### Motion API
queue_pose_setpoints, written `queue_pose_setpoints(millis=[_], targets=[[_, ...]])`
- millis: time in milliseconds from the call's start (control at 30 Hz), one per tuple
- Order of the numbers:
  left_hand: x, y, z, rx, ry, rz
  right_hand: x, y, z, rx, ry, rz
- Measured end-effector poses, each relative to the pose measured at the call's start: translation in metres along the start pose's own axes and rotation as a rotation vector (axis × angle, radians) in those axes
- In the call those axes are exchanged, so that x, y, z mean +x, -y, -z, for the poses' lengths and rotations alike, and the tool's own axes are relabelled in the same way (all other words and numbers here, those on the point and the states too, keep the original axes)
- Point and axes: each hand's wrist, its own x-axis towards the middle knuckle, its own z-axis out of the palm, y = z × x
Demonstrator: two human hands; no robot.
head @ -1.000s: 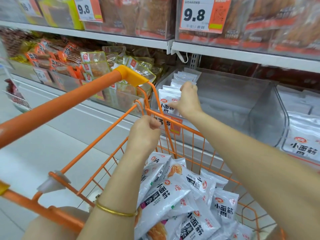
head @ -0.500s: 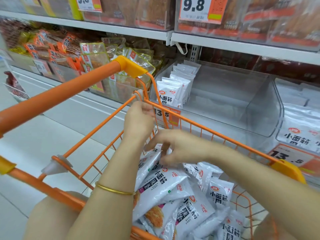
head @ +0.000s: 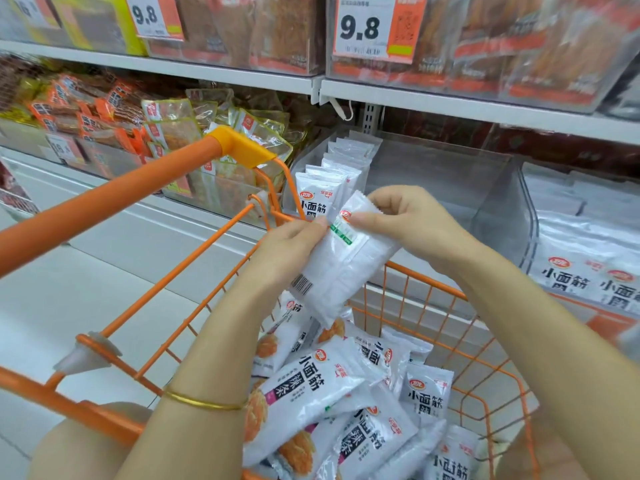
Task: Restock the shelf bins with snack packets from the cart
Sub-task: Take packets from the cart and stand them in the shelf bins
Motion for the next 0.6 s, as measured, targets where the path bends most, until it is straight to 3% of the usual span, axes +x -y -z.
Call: queue_pose_setpoints(millis=[100, 233, 300, 400, 600], targets=[[-0.006, 0.000, -0.007, 0.130, 0.093, -0.243, 0.003, -0.001, 0.004, 0.019, -0.131, -0.089], [-0.003, 0.012, -0.021, 0.499, 0.106, -0.420, 0.002, -0.001, 0.000, 0.304, -0.143, -0.279], [-0.003, 0.008, -0.021, 0.403, 0.044, -0.368, 0.002, -0.002, 0.000, 0.427, -0.121, -0.315], [-0.002, 0.003, -0.016, 0.034, 0.036, -0.170, 0.006, -0.009, 0.000, 0.355, -0.172, -0.285], [0.001, 0.001, -0.014, -0.328, 0.121, -0.008, 0.008, -0.017, -0.005, 0.280, 0.090, -0.259]])
